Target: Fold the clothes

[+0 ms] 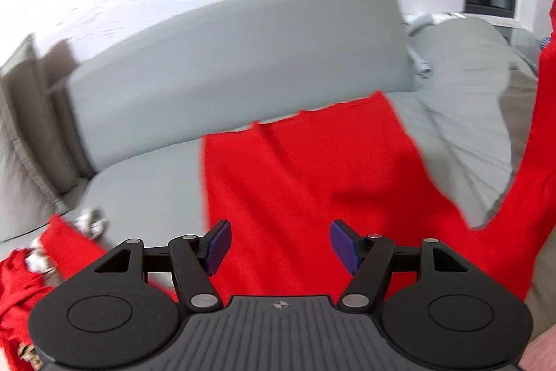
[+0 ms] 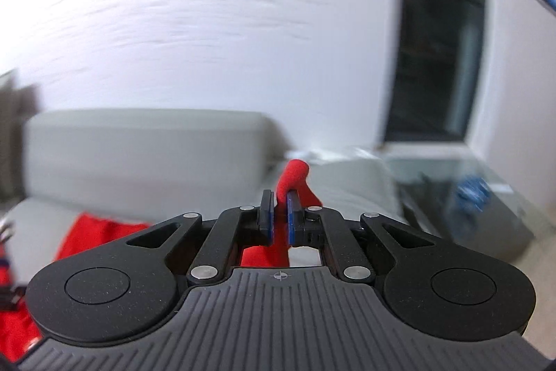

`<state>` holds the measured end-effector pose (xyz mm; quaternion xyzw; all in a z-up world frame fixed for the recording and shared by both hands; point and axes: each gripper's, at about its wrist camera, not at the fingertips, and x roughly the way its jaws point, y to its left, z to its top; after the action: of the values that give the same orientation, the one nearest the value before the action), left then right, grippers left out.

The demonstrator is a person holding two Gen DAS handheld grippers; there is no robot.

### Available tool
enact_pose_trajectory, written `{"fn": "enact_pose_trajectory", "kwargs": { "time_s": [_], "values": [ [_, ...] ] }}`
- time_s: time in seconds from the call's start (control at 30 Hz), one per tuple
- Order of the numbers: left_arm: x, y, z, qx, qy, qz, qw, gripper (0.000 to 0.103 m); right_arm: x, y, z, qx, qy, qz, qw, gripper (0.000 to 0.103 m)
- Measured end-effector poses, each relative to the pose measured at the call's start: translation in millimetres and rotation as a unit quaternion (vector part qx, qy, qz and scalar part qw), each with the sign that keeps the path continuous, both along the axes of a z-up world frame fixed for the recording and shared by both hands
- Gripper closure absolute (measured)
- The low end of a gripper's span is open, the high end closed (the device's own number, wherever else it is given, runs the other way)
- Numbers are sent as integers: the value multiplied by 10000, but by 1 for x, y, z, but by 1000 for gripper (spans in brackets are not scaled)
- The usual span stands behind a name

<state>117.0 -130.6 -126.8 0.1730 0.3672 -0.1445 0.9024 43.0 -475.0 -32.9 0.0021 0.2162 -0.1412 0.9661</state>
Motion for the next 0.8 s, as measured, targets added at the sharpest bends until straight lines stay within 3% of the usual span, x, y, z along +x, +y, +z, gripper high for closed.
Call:
{"fn": "enact_pose_trajectory", "kwargs": {
  "time_s": [0.13,0.43,0.67,0.8],
  "values": [
    [0,51,5,100,-85,462,9988,38,10,89,5,46,248,625,9977,96],
    [10,142,-2,-169,-48,1140,9933,38,52,250,-8,349,796,1403,9863,96],
    [22,186,-22,-173,192,1736,9845,38,67,332,-70,160,1376,1894,9721,95],
    [20,199,-28,-150,267,2011,9791,38,70,359,-126,630,1921,2333,9512,90]
  ]
}}
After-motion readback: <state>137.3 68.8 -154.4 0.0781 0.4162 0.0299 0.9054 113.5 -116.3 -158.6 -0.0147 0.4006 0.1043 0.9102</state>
